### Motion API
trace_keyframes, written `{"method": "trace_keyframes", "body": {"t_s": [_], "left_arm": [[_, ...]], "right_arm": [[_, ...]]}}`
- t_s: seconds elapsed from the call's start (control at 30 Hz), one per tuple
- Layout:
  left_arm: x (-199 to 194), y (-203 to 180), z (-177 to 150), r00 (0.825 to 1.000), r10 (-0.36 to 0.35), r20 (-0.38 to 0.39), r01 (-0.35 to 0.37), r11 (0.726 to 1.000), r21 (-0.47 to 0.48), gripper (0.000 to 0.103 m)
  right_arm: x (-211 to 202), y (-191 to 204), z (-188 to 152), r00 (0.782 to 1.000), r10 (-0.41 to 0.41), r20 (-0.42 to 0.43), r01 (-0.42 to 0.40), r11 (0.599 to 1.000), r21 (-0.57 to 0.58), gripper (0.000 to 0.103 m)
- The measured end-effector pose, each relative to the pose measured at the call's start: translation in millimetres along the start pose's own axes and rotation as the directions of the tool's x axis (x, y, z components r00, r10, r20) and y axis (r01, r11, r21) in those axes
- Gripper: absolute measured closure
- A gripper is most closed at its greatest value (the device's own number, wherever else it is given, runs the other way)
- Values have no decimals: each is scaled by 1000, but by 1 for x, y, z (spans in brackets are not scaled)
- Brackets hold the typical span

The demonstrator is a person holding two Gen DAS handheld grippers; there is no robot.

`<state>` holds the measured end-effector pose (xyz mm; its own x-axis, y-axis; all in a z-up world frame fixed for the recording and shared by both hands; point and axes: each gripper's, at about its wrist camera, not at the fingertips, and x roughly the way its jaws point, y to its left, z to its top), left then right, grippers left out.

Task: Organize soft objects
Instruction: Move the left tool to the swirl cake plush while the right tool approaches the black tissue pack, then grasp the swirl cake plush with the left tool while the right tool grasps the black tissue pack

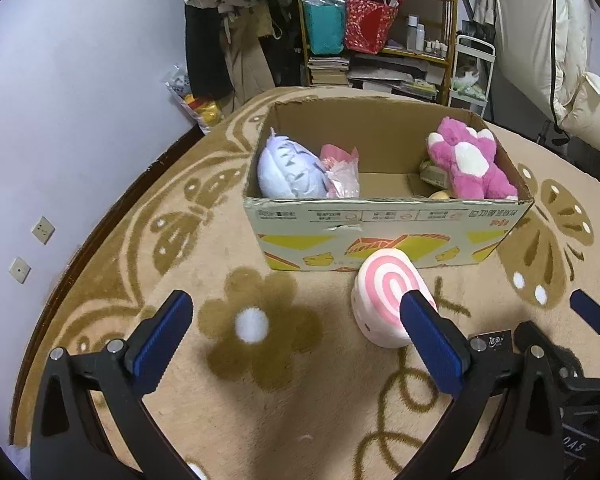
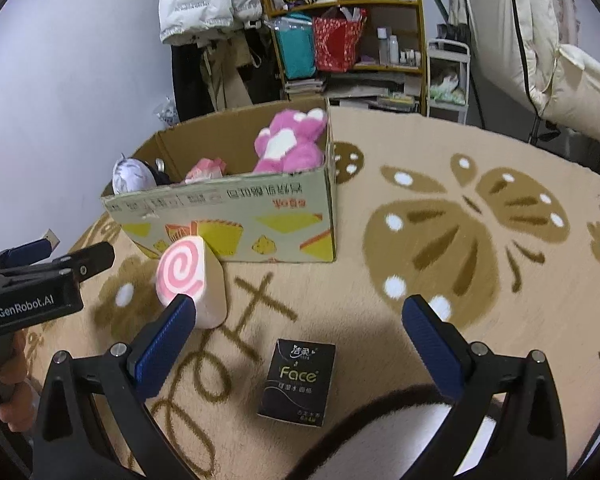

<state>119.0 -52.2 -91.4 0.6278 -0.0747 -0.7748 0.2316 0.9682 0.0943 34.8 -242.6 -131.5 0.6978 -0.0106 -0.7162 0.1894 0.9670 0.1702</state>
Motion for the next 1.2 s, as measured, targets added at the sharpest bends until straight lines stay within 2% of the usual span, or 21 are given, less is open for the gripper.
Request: {"method": "trace_keyframes", "body": {"t_s": [0.53,0.63,0.83,1.0,1.07,1.2], "left_arm": [[40,-23,0,996,-64,-69,66,997,33,1],[47,-25,-1,994,-74,-86,76,997,27,1],[57,-34,-3,990,-82,-112,88,995,53,1],[60,-44,-4,990,-77,-117,88,992,95,1],[61,-46,-4,989,-81,-121,93,991,98,1],[63,-50,-4,986,-101,-129,113,989,90,1]], "right_arm": [[33,-6,-8,988,58,-142,-58,998,0,3],[40,-9,-11,983,66,-173,-65,998,11,10],[52,-17,-15,973,73,-221,-66,997,40,17],[60,-24,-19,966,66,-248,-52,997,65,18],[61,-24,-21,964,63,-259,-47,997,68,23],[68,-20,-24,957,62,-285,-47,997,57,24]]}}
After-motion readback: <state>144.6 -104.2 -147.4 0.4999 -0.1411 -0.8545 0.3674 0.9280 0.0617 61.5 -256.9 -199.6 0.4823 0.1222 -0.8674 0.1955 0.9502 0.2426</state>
